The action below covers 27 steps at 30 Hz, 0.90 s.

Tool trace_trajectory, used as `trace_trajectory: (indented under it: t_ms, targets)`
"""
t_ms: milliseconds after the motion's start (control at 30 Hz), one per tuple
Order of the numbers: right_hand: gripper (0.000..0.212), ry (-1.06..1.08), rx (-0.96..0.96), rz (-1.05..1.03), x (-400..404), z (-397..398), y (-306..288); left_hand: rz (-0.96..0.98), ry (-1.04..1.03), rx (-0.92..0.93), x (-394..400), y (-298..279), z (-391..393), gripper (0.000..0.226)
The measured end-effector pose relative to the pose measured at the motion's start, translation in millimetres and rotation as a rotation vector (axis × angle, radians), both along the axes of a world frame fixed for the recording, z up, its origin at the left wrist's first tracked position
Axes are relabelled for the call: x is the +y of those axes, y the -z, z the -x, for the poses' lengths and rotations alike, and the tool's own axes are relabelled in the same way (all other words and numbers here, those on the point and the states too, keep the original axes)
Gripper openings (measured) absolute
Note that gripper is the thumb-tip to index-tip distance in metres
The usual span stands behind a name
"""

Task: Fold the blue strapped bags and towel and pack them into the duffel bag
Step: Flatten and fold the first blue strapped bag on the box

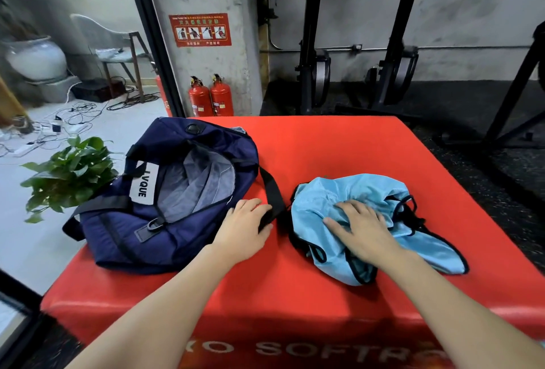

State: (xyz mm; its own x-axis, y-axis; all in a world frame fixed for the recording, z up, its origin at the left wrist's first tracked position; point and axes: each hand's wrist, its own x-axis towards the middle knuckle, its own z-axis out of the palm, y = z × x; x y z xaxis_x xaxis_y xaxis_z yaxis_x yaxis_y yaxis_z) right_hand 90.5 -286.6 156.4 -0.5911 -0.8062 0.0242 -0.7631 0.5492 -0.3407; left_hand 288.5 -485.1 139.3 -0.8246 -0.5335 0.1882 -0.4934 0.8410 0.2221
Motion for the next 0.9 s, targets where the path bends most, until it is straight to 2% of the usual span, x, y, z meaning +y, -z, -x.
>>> trace_trajectory:
  t_ms: [167,300,367,433,533,567,633,700,767,833,900]
  targets:
    - [0.061,-0.024,-0.045,0.114,14,3,-8,-0.103,0.06,0.047,32,-28,13,0.066]
    - [0.037,-0.018,-0.053,0.309,33,0,-13,-0.112,0.282,0.049,58,-35,25,0.065]
    - [0.028,-0.039,-0.021,0.328,43,-12,-15,-0.09,0.363,0.042,66,-34,29,0.057]
    - [0.032,-0.065,-0.017,0.259,53,-27,-18,-0.05,0.39,0.079,69,-36,32,0.04]
    - [0.057,-0.143,-0.042,0.055,64,-43,-17,-0.079,0.366,0.154,70,-42,33,0.022]
    - [0.061,-0.177,-0.028,-0.017,65,-44,-13,-0.103,0.365,0.134,71,-43,33,0.025]
    - [0.047,-0.206,-0.026,-0.054,63,-40,-10,-0.136,0.388,0.02,72,-44,30,0.039]
    - [0.031,-0.152,-0.077,0.029,60,-32,-10,-0.102,0.404,-0.071,76,-45,29,0.046]
    - [0.024,-0.105,-0.12,0.171,57,-23,-14,-0.017,0.389,-0.069,79,-46,33,0.036]
    - [0.012,-0.104,-0.145,0.337,57,-16,-22,-0.021,0.35,0.055,79,-49,40,0.023]
    - [0.01,-0.09,-0.144,0.487,59,-11,-33,-0.116,0.257,0.222,76,-52,46,0.025]
